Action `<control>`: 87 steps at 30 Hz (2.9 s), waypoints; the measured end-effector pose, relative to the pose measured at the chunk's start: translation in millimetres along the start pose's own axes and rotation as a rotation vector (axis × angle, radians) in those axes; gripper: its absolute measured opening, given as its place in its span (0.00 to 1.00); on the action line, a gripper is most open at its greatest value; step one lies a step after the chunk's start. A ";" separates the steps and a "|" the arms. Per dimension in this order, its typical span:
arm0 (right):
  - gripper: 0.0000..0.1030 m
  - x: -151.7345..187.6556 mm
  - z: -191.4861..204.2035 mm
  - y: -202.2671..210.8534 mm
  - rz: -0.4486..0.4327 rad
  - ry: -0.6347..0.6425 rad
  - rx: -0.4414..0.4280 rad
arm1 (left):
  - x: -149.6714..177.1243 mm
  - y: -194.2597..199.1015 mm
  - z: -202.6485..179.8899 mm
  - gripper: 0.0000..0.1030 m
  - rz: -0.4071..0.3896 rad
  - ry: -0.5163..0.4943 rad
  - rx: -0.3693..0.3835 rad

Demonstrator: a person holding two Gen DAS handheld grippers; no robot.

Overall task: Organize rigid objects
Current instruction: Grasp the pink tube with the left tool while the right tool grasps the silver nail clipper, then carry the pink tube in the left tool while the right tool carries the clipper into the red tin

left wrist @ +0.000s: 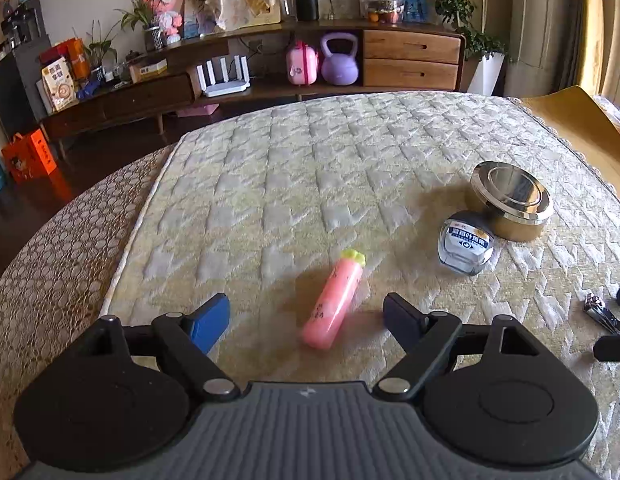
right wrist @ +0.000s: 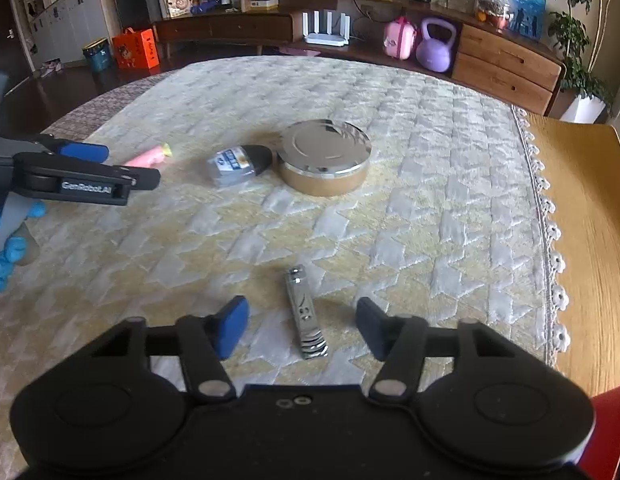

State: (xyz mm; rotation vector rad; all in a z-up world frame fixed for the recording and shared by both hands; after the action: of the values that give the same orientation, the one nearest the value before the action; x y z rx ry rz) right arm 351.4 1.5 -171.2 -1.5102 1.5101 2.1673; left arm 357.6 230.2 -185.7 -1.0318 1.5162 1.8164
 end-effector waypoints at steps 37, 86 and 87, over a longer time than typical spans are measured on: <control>0.10 17.6 -4.1 70.0 -0.083 -0.118 0.047 | 8.9 70.6 -68.1 0.15 0.035 -0.010 0.150; 0.10 102.8 -165.2 270.7 -0.212 -0.382 0.307 | -35.7 186.5 -348.1 0.15 -0.037 -0.241 0.505; 0.10 104.1 -166.4 269.6 -0.210 -0.383 0.307 | -37.0 184.1 -353.8 0.15 -0.036 -0.246 0.511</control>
State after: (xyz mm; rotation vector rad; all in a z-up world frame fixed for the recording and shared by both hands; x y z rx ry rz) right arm 256.8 -303.6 -75.6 -1.0334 1.4009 1.8665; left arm 302.7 -151.5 -77.4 -0.5628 1.6664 1.3613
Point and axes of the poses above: each gripper's, at about its wrist camera, not at the fingertips, and y roughly against the way its jaws point, z to its left, x to its underside, the point moved 8 cm from there along -y, roughly the way its jaws point, and after that the axes turned 12 degrees about -z, right-handed, at the moved point
